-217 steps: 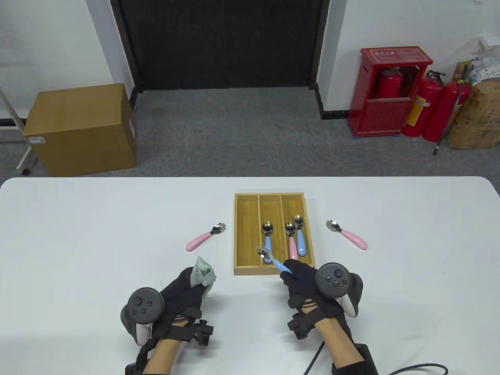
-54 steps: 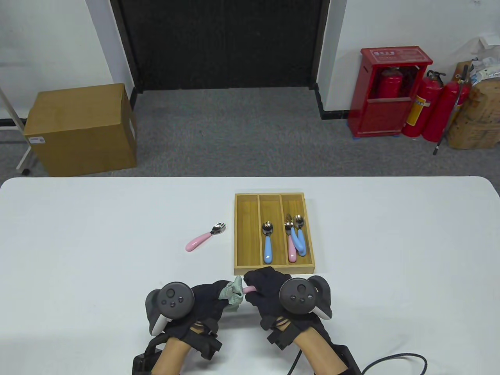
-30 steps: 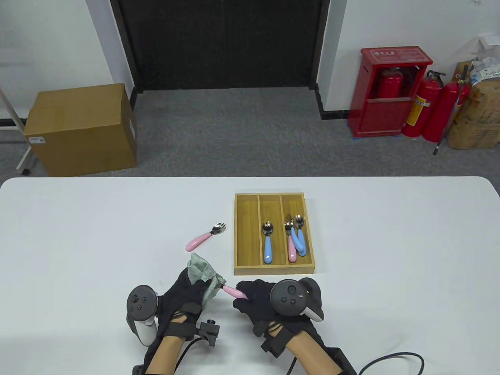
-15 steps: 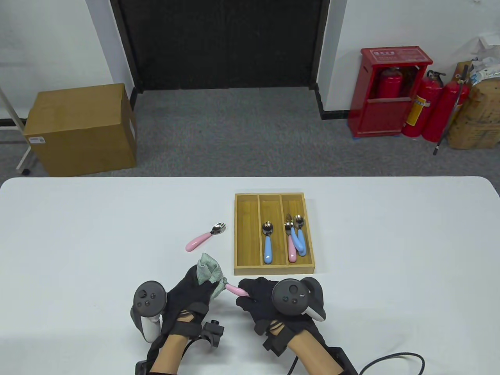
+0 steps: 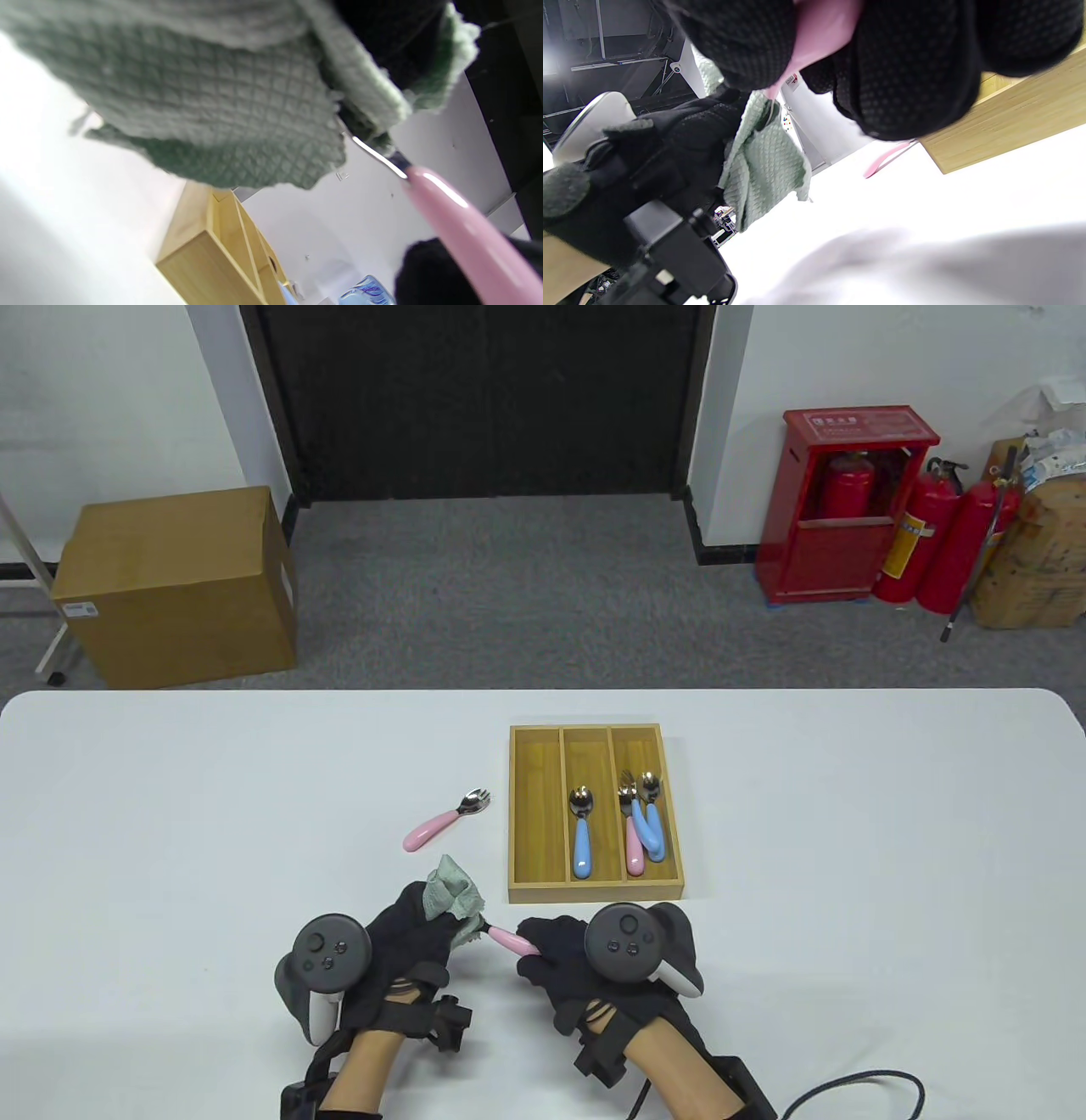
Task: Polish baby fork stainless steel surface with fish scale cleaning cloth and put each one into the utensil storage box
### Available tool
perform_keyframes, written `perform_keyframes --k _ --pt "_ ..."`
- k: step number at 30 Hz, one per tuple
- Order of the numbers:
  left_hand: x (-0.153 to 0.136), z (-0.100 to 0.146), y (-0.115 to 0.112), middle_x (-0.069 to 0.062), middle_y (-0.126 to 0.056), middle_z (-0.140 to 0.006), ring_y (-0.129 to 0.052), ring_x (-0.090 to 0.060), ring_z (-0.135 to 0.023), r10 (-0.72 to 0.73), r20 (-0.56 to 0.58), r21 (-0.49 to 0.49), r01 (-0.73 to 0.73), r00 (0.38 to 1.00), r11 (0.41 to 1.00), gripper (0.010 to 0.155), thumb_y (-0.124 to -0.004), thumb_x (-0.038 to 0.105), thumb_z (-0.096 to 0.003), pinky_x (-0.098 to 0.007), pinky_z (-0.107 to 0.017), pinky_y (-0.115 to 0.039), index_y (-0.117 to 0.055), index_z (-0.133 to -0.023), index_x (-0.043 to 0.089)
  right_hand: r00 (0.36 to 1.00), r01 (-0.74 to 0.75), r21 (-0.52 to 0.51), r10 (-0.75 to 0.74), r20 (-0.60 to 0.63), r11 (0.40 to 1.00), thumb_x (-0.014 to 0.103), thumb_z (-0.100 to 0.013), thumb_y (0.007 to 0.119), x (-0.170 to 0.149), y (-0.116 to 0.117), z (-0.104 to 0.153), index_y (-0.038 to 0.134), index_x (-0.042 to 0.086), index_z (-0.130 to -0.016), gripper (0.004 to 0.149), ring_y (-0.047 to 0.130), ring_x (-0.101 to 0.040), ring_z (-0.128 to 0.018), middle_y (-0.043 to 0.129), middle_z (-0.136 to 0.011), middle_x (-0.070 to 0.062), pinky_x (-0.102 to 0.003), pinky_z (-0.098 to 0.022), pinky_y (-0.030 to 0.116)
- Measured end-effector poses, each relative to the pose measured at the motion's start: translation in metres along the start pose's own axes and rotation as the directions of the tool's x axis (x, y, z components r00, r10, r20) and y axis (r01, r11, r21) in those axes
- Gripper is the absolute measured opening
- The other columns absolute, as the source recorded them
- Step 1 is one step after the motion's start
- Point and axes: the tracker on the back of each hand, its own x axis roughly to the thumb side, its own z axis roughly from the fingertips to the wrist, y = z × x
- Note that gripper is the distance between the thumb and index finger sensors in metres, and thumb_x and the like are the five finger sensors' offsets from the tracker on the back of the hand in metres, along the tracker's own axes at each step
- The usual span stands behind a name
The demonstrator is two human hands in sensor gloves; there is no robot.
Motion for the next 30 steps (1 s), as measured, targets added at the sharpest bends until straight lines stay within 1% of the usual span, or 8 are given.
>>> perform_keyframes --k 2,5,8,14,18,20,24,30 --pt "-0.001 -0.001 0.000 0.003 -0.102 -0.046 -0.104 -0.019 -0.036 -0.036 -0.002 -0.005 0.036 0.999 0.999 0.049 -0.087 0.055 -0.0424 -0.049 -0.050 -0.082 -0.087 -0.073 0.016 1.000 0.002 -0.006 -0.002 -0.001 1.000 0.031 -0.038 0.084 -0.003 -0.004 -0.001 0.082 0.004 -0.082 0.052 0.097 -0.029 -0.026 0.092 -0.061 -0.026 -0.058 -0.031 0.079" --pt "-0.003 0.002 0.001 0.002 -0.102 -0.047 -0.104 -0.020 -0.037 -0.012 -0.025 0.037 0.013 1.000 0.999 0.049 -0.087 0.055 -0.0439 -0.050 -0.051 -0.081 -0.088 -0.073 0.015 1.000 -0.028 -0.023 0.027 -0.013 0.999 0.029 -0.037 0.085 -0.007 -0.012 -0.002 0.083 0.004 -0.081 0.050 0.097 -0.030 -0.027 0.092 -0.062 -0.025 -0.058 -0.032 0.079" --pt "-0.008 0.002 0.005 0.001 -0.102 -0.050 -0.104 -0.022 -0.040 0.025 -0.033 0.038 -0.024 0.999 0.999 0.049 -0.087 0.053 -0.0445 -0.051 -0.052 -0.080 -0.087 -0.075 0.015 0.997 -0.068 -0.082 0.064 -0.051 0.994 0.030 -0.037 0.085 -0.018 -0.027 -0.003 0.083 0.005 -0.081 0.050 0.097 -0.029 -0.026 0.092 -0.061 -0.024 -0.058 -0.032 0.079" --pt "-0.014 0.002 0.011 0.000 -0.102 -0.054 -0.104 -0.023 -0.043 0.053 -0.041 0.051 -0.051 0.998 0.997 0.048 -0.086 0.052 -0.0459 -0.052 -0.053 -0.079 -0.086 -0.078 0.016 0.967 -0.033 -0.286 -0.041 -0.251 0.958 0.031 -0.038 0.087 -0.058 -0.060 -0.017 0.084 0.004 -0.080 0.049 0.097 -0.030 -0.027 0.093 -0.061 -0.025 -0.058 -0.033 0.079" --pt "-0.014 0.002 0.007 -0.001 -0.102 -0.056 -0.105 -0.024 -0.045 0.081 -0.039 0.030 -0.080 0.996 0.996 0.049 -0.086 0.051 -0.0467 -0.053 -0.054 -0.078 -0.086 -0.080 0.016 0.893 -0.134 -0.327 -0.029 -0.450 0.935 0.032 -0.039 0.087 -0.077 -0.071 -0.035 0.085 0.007 -0.079 0.048 0.097 -0.033 -0.031 0.093 -0.064 -0.024 -0.059 -0.036 0.077" --pt "-0.013 0.002 0.005 -0.001 -0.102 -0.057 -0.105 -0.024 -0.046 0.081 -0.032 0.020 -0.080 0.996 0.997 0.048 -0.085 0.051 -0.0470 -0.053 -0.054 -0.078 -0.086 -0.080 0.016 0.860 -0.187 -0.333 -0.010 -0.510 0.924 0.033 -0.039 0.087 -0.080 -0.072 -0.042 0.086 0.007 -0.079 0.047 0.097 -0.034 -0.033 0.092 -0.065 -0.024 -0.060 -0.037 0.076" --pt "-0.011 0.002 0.003 -0.001 -0.103 -0.058 -0.105 -0.024 -0.047 0.087 -0.023 0.004 -0.087 0.996 0.996 0.049 -0.085 0.051 -0.0472 -0.053 -0.054 -0.078 -0.086 -0.081 0.016 0.771 -0.309 -0.273 0.072 -0.632 0.911 0.035 -0.040 0.086 -0.084 -0.066 -0.059 0.086 0.010 -0.079 0.046 0.095 -0.036 -0.041 0.088 -0.072 -0.024 -0.062 -0.042 0.072" --pt "-0.011 0.001 0.002 -0.002 -0.103 -0.058 -0.105 -0.025 -0.047 0.107 -0.020 -0.008 -0.107 0.994 0.994 0.049 -0.085 0.051 -0.0476 -0.053 -0.054 -0.078 -0.086 -0.081 0.016 0.670 -0.445 -0.189 0.185 -0.719 0.875 0.036 -0.040 0.085 -0.086 -0.050 -0.074 0.086 0.008 -0.077 0.046 0.089 -0.038 -0.054 0.077 -0.084 -0.025 -0.063 -0.049 0.067"
